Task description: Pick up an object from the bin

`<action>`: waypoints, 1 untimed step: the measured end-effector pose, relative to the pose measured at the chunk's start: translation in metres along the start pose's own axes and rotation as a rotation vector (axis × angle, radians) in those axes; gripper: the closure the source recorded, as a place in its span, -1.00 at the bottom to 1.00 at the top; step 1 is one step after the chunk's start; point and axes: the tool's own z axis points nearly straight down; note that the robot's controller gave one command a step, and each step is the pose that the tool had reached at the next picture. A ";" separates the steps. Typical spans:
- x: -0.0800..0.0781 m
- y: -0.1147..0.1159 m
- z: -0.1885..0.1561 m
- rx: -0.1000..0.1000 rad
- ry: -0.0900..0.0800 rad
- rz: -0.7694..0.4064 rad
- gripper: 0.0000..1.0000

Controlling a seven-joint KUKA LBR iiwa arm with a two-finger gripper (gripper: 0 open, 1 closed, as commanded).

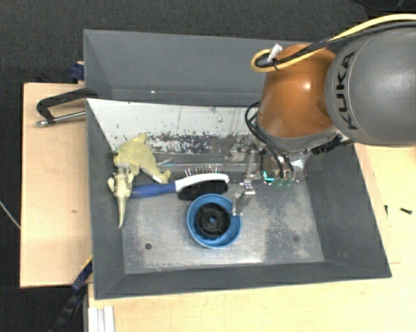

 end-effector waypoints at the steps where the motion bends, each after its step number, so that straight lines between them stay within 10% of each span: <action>1: -0.027 0.060 0.070 0.000 -0.012 -0.087 -1.00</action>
Offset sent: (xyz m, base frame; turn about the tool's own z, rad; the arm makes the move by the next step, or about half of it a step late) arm 0.0248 0.0659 -0.0863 -0.0882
